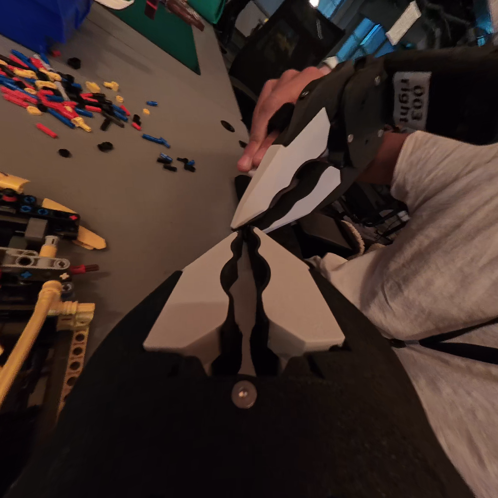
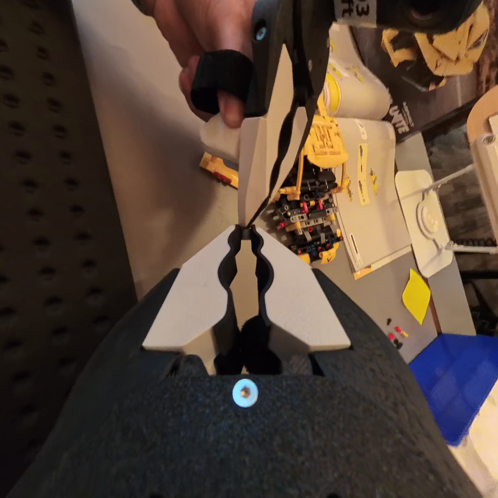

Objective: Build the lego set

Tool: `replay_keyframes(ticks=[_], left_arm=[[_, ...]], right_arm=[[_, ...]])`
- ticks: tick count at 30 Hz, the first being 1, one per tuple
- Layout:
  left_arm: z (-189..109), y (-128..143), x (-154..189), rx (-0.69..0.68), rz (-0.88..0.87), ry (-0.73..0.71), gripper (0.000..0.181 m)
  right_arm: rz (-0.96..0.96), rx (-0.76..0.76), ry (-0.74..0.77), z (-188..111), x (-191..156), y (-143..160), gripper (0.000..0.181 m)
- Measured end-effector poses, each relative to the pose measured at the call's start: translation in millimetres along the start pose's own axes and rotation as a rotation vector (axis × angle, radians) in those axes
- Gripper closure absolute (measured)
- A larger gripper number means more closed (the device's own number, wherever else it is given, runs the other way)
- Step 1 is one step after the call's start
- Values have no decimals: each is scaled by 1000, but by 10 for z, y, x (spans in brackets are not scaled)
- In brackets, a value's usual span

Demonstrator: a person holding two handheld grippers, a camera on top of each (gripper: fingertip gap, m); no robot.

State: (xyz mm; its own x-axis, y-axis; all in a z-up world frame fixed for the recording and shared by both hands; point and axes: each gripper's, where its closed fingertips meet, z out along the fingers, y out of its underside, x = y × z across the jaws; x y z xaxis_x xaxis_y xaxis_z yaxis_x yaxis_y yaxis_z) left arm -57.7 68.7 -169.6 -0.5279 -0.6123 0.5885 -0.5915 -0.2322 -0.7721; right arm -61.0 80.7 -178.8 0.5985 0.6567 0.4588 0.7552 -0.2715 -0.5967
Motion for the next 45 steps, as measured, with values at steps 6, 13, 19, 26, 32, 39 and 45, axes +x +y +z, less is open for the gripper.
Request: replay_keyframes(ticks=[6, 13, 19, 26, 32, 39, 45], left_arm=[[33, 83, -85, -43, -3, -43, 179], [-146, -205, 27, 152, -59, 94, 178], [-425, -674, 51, 517, -294, 284, 178], [-561, -796, 144, 629, -401, 450, 178], [-526, -772, 171, 576, -338, 391, 178], [-456, -586, 81, 377, 2, 84, 147], [-400, -403, 443, 286, 294, 148, 144]], right_arm=[[-55, -62, 34, 87, -28, 97, 176], [118, 44, 60, -28, 196, -59, 157], [309, 227, 411, -104, 581, -331, 148], [353, 324, 660, -224, 787, -449, 174], [344, 296, 567, -235, 750, -431, 175], [486, 255, 252, -161, 549, -277, 177], [566, 358, -180, -213, 106, -440, 176]])
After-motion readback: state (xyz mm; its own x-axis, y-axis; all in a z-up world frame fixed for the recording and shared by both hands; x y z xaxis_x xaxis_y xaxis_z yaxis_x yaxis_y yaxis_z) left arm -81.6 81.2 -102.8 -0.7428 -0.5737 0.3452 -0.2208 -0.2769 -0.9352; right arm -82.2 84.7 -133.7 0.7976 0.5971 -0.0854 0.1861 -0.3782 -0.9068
